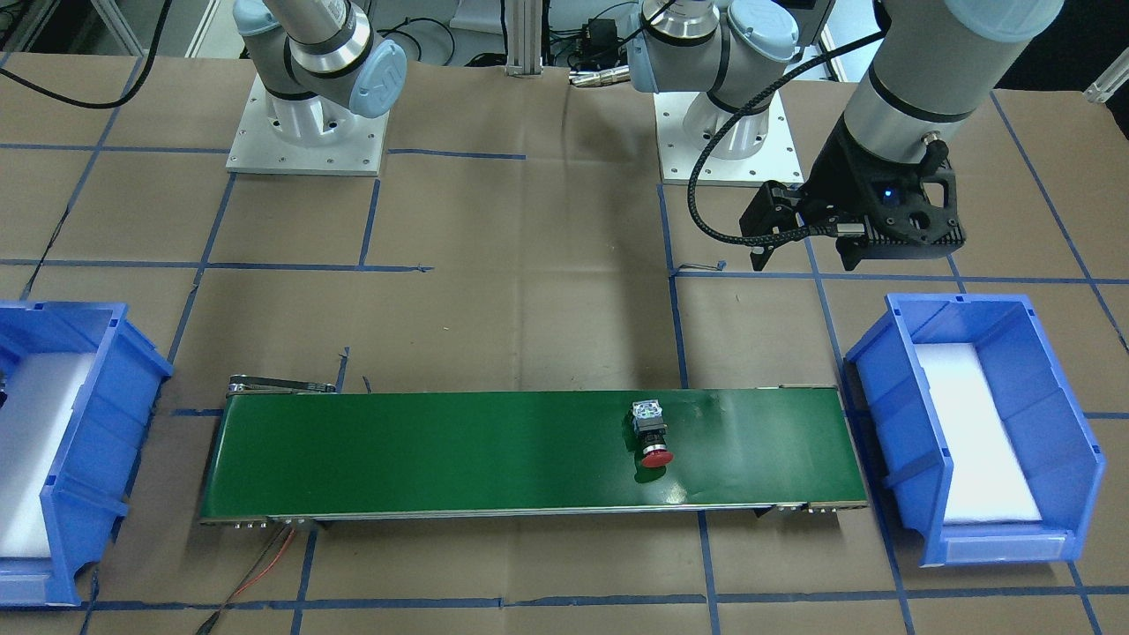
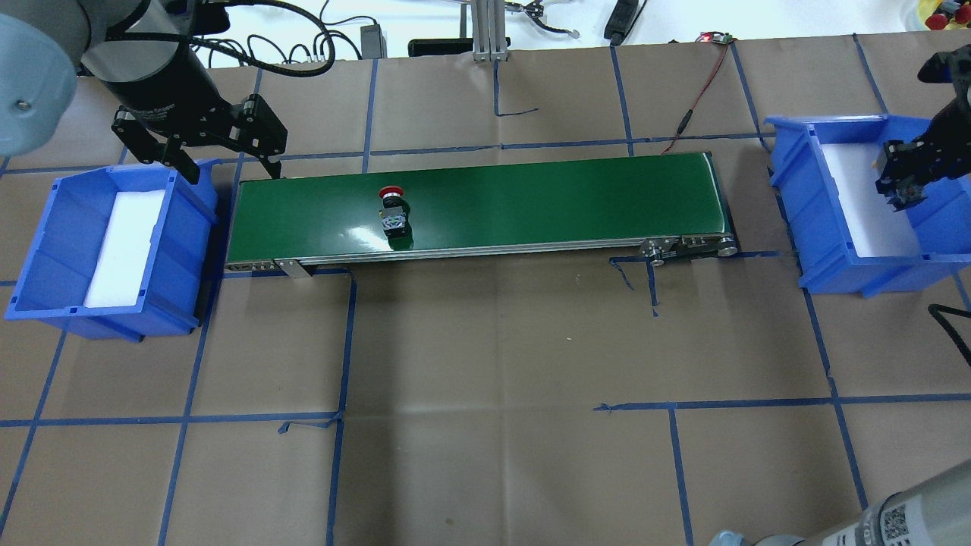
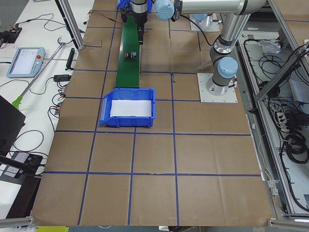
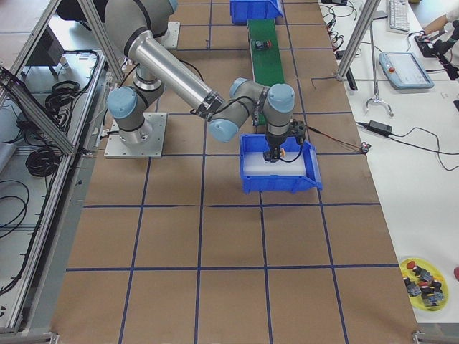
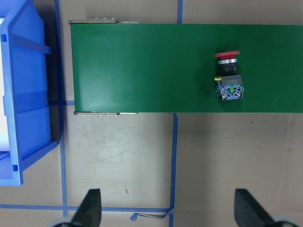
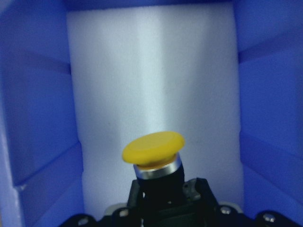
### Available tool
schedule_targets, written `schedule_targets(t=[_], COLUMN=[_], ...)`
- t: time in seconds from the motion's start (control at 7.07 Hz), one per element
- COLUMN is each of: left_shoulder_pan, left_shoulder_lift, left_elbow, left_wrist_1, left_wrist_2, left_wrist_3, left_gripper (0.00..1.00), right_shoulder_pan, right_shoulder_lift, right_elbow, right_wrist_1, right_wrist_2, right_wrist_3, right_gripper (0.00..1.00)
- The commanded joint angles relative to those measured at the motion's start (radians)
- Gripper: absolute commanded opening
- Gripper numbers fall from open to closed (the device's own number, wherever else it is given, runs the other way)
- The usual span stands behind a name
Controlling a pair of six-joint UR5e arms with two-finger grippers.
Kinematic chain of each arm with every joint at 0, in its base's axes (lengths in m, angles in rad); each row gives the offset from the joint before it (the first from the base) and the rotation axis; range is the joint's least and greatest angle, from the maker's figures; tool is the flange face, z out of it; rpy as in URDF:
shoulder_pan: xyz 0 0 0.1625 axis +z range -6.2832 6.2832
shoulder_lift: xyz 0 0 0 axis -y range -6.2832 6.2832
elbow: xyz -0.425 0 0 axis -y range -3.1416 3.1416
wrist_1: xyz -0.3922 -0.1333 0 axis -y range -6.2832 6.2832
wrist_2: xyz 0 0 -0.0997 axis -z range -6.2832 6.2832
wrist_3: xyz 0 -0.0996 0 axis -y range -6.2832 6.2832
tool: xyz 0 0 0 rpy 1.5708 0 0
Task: Transport two buttons from left to right
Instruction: 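Carry the yellow button into the right bin and lower it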
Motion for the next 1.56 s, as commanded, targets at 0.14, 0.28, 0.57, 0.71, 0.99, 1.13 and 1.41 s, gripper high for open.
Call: schedule_targets(t=[0.14, 0.28, 0.57, 0.71, 0.99, 1.13, 1.41], left_shoulder_pan=[0.0, 0.0, 0.0, 0.0, 0.0, 0.0, 0.0], left_shoulder_lift=[0.001, 0.001, -0.001, 0.001, 0.001, 0.001, 0.001], left_elbow=[-0.002, -0.002, 0.0, -0.002, -0.002, -0.002, -0.002], left_wrist_1=[0.0, 0.0, 0.0, 0.0, 0.0, 0.0, 0.0], left_wrist_2=[0.0, 0.0, 0.0, -0.002, -0.002, -0.003, -0.003], left_wrist_3=[0.0, 0.0, -0.001, -0.001, -0.001, -0.003, -0.003], left_gripper=[0.99, 0.99, 0.99, 0.99, 0.99, 0.99, 0.99], right_shoulder_pan=[-0.006, -0.006, -0.006, -0.006, -0.006, -0.006, -0.006], right_shoulder_lift=[0.028, 0.039, 0.044, 0.044, 0.044, 0.042, 0.036], right_elbow=[0.09, 0.093, 0.093, 0.093, 0.091, 0.088, 0.05], right_wrist_1=[-0.042, -0.051, -0.055, -0.056, -0.056, -0.056, -0.055], right_wrist_2=[-0.01, -0.01, -0.013, -0.013, -0.012, -0.01, 0.001], right_wrist_3=[0.008, 0.014, 0.012, 0.009, 0.011, 0.009, 0.011], right_gripper=[0.05, 0.06, 0.1, 0.37, 0.99, 0.99, 0.99])
